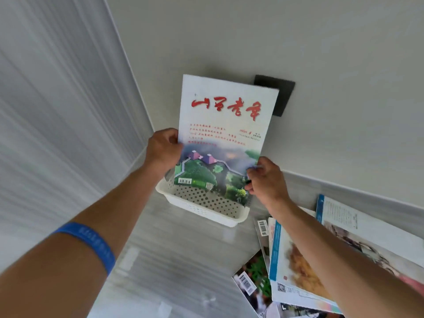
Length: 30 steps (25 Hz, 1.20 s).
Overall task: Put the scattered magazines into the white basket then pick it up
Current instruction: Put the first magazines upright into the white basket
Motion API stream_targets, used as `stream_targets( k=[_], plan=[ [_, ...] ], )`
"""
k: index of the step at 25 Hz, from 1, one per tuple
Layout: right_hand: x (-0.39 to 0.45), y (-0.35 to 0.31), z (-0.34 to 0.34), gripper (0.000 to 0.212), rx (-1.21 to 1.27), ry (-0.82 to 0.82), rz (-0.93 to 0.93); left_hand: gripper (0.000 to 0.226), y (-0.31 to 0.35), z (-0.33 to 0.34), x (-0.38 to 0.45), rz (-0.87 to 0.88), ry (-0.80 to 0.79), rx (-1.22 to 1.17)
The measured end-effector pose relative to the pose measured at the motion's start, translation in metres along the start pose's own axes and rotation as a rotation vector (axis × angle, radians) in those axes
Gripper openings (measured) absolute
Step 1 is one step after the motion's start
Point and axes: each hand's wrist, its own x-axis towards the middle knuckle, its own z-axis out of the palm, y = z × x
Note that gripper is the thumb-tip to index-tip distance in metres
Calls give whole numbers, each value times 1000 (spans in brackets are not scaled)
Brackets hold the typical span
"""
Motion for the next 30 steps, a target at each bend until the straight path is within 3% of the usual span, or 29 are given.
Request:
stream_targets(
  k=[7,11,13,15,21,25,28,30],
  plan=[
    [8,15,23,15,-9,-22,135,14,-43,8,5,23,16,131],
    [4,18,32,19,-185,-44,242,9,-50,15,2,72,-17,312],
    [4,20,28,22,-317,2,211,20,-55,18,-1,80,-33,412],
    [4,21,23,25,-405,34,165,37,-68,19,-12,-14,-145,357],
    [3,21,19,54,-295,-26,96,51,-90,18,-47,-154,-216,332],
    [-17,31,3,43,-108,61,-2,54,-79,22,-63,-173,-281,469],
    [-53,59,-30,35,-162,88,-22,61,-59,29,-97,144,-130,616],
    [-72,84,-47,43,-286,62,-53,57,-52,32,-117,408,-35,522]
  ],
)
